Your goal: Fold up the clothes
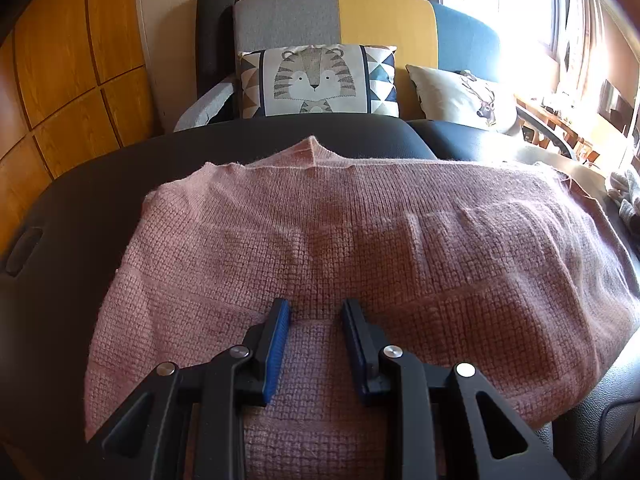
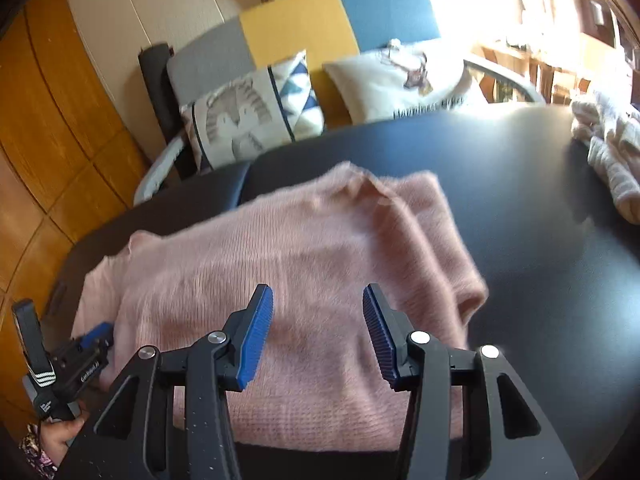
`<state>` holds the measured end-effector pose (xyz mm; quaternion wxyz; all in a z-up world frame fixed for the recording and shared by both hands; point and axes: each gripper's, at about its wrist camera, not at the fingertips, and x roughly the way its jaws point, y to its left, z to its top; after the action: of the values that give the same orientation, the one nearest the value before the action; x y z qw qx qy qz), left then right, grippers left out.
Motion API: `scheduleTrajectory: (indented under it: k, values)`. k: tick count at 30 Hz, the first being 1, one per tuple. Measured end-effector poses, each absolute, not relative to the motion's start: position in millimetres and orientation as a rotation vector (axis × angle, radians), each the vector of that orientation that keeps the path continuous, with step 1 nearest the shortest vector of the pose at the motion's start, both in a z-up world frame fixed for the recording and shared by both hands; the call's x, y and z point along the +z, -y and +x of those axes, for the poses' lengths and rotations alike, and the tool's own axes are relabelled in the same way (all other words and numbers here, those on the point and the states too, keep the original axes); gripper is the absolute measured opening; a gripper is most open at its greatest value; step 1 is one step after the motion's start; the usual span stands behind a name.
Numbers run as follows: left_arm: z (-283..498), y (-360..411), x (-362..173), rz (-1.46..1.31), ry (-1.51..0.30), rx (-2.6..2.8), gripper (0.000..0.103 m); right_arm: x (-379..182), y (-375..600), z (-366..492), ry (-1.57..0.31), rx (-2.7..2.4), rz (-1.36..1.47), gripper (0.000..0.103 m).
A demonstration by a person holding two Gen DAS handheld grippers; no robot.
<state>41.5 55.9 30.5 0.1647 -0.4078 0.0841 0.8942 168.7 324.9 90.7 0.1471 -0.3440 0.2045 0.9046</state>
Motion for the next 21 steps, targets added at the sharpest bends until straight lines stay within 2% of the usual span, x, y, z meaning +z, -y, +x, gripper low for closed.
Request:
scheduleTrajectory:
  k: [4, 10, 16, 21]
  values:
    - [42.3, -56.3, 30.5, -1.16, -0.237, 2.551, 0.028, 102.8, -328.8, 169.3, -0.464, 2.616, -0.912, 0.056]
    - [43.4, -57.0, 31.3, -1.166, -0.234, 2.552, 0.028, 103.4, -324.4, 162.2, -0.293, 2.55, -0.937, 0.056]
    - [43.9, -57.5, 34.0, -1.176, -0.226, 2.546, 0.028, 98.7, -318.5, 162.5, -0.235, 2.546, -0.964, 0.056]
    - [55.1, -58.3, 49.3, -1.096, -0.123, 2.511, 0.027, 94.4, -314.3, 162.2, -0.27, 2.58, -0.974, 0.056]
